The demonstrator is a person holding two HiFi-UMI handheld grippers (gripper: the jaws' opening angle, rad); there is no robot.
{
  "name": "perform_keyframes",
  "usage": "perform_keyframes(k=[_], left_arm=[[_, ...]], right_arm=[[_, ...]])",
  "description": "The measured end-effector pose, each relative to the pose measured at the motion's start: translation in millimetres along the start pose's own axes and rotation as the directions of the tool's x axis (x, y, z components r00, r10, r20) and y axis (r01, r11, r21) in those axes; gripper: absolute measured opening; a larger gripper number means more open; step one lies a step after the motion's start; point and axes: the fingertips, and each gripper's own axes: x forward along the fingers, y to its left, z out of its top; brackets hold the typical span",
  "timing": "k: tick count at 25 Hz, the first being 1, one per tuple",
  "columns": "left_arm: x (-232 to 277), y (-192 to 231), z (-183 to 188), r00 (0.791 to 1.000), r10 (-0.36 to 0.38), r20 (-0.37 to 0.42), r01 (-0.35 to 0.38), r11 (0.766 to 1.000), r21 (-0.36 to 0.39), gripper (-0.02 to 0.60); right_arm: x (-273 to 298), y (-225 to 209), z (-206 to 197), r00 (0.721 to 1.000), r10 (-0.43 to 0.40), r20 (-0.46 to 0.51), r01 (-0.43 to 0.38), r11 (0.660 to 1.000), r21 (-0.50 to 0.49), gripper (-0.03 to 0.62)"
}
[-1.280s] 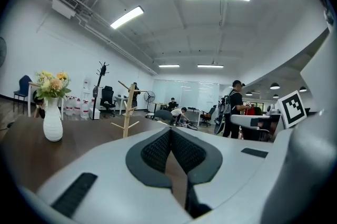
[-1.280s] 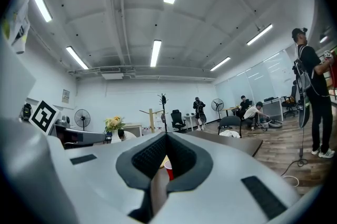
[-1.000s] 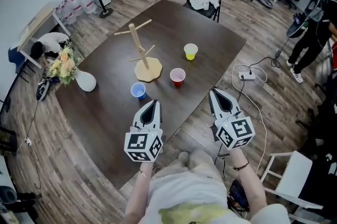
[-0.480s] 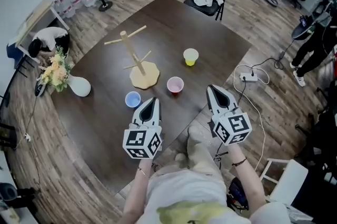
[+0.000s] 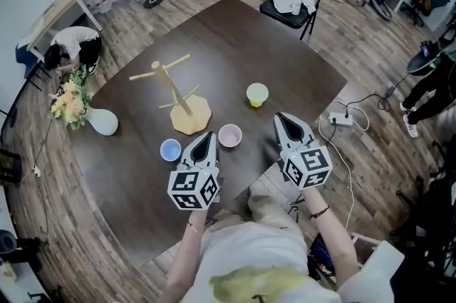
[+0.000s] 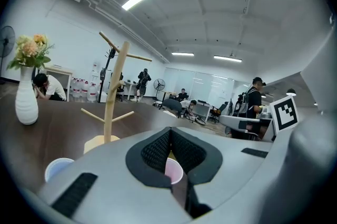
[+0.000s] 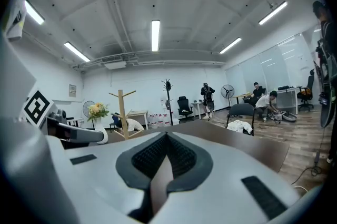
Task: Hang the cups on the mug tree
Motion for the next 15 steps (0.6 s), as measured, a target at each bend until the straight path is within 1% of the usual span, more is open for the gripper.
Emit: perform_keyframes(k=[6,11,15], left_arm=[[32.9,-6.7,-1.5,1.000,0.025,-0.008,-0.025,0.999,-0.023,0.015],[54.0,-5.9,3.3,0.998,0.055,0.010,-0.055,0.998,-0.038,0.016],[67.7,-8.5,3.6,0.998,0.056,0.000,-0.055,0.997,-0.046,0.017]], right_arm=[[28.9,-19.2,-9.6,0.997,0.069,-0.046,-0.070,0.997,-0.030,0.020],[49.2,-35.3,-21.0,0.990,0.112,-0.084,-0.116,0.992,-0.054,0.020],[61.3,-42.1,-32.6,0.984,0.138,-0.114,-0.146,0.987,-0.063,0.020]])
